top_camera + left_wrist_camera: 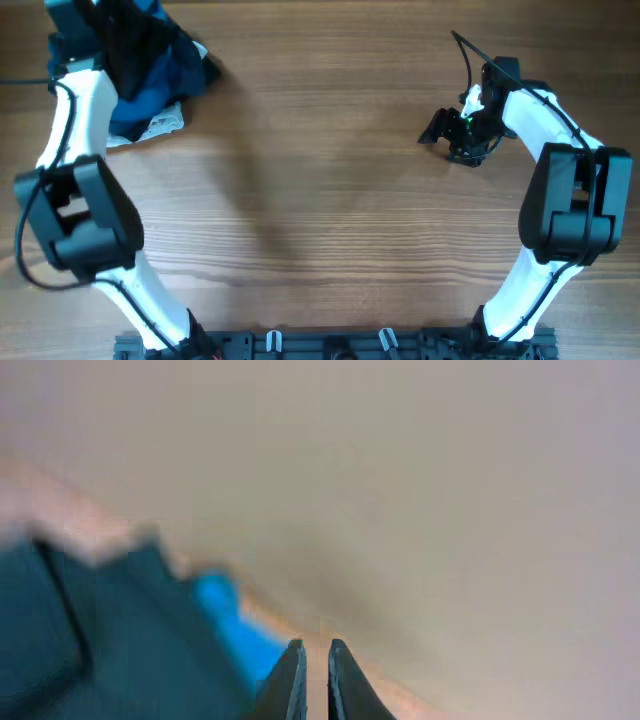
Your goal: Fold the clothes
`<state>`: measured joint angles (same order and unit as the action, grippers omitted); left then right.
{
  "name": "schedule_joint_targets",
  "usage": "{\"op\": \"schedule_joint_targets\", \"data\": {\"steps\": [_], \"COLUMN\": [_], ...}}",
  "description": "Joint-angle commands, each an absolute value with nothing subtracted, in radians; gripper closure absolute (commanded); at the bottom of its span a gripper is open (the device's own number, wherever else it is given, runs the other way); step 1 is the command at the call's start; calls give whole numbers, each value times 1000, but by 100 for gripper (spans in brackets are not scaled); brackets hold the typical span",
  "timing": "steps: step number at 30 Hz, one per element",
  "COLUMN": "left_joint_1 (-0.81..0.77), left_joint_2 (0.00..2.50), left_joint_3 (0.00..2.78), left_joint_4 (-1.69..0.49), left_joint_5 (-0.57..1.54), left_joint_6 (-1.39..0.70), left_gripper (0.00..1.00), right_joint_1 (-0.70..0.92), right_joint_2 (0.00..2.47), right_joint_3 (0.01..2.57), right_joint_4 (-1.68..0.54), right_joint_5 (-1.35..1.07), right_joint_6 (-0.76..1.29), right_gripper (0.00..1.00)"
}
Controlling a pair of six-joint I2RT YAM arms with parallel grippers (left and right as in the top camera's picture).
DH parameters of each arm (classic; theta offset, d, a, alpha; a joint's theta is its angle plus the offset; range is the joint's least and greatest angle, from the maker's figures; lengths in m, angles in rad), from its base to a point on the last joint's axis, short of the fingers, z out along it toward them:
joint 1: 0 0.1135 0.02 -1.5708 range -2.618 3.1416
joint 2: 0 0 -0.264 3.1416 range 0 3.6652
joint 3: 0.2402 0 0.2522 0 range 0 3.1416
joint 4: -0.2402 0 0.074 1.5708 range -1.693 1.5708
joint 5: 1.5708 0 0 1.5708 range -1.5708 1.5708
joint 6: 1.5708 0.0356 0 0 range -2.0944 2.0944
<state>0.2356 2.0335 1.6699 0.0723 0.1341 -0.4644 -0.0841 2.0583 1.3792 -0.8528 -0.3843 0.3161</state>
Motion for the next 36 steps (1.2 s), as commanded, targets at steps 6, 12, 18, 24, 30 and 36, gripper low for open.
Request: {"op": "schedule_joint_targets", "data": {"steps": [6,12,18,24,30,36], "left_joint_1": [271,300,332,306,249,204], "left_joint_2": [2065,2236,2337,2187,2003,2056], "left_joint_3": [1668,1669,1668,1669,1669,1668], "left_joint_4": [163,274,171,202,190,-19], "left_joint_5": [-58,-95,-105,-101,-101,-102], "left_joint_6": [-369,-366,-365,-366,-366,-371], "left_gripper": [96,96,95,95,92,93], "right_joint_1": [-89,-89,-89,-89,-89,-89], "right_joint_2": [2117,2117,2117,2117,2117,2117], "right_joint_3": [1334,1334,1334,1334,1334,1334], "right_joint_4": [-872,-876,-876,-879,-872,-872], "right_joint_5": [-314,-314,-314,-314,-314,-314], "right_joint_6": [314,314,314,313,314,313], "right_gripper": [24,23,23,24,24,23]}}
